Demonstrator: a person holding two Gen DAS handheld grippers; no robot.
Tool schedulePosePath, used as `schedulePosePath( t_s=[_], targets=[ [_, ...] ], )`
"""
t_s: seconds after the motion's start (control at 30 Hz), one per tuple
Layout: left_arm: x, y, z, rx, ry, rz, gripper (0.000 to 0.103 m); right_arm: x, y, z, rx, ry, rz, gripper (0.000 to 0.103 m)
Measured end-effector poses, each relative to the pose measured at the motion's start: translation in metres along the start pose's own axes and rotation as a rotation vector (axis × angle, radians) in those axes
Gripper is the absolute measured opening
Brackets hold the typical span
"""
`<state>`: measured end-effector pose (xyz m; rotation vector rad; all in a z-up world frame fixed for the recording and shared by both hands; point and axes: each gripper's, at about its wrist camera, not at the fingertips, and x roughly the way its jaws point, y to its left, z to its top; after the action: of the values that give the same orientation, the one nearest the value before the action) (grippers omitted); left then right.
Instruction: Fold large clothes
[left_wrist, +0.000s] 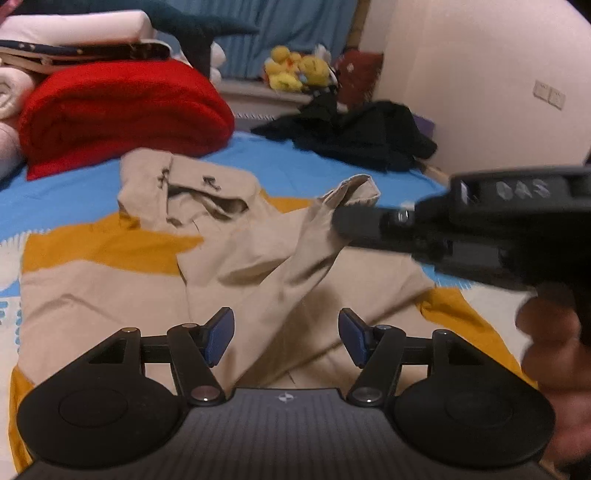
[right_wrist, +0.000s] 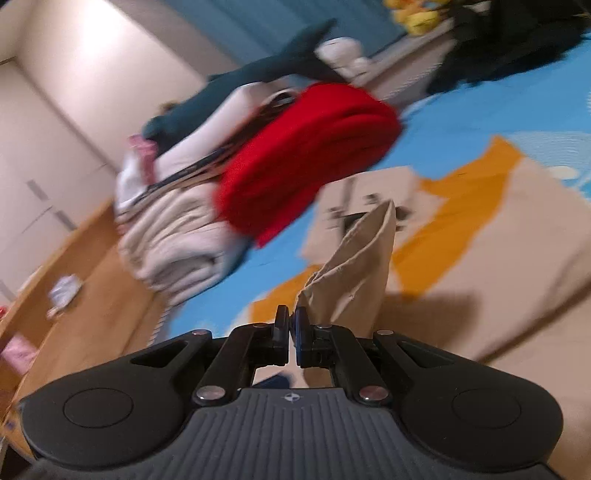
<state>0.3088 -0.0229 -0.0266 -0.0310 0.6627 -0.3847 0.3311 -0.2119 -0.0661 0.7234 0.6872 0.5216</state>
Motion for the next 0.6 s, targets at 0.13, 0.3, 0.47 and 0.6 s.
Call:
schedulePosePath(
  t_s=[0.13, 0.3, 0.47, 0.6],
  targets=[
    [0.003, 0.013, 0.005, -0.040, -0.028, 0.069, 0.003, 0.003, 0.005, 0.002, -0.014, 0.069, 0.052, 0.009],
    [-0.016, 0.069, 0.006, -0.351, -0.068, 0.407, 0.005, -0.003, -0.025, 0.009, 0.100, 0.014, -0.175, 0.036],
    [-0.013, 0.119, -0.008, -0.634, -0.022, 0.375, 0.032, 0.001, -0.080, 0.006, 0.265, 0.076, -0.491, 0.036],
    [-0.008, 0.139, -0.016, -0.752, 0.016, 0.336, 0.035, 0.000, -0.113, 0.000, 0.387, 0.107, -0.555, 0.036]
  ],
)
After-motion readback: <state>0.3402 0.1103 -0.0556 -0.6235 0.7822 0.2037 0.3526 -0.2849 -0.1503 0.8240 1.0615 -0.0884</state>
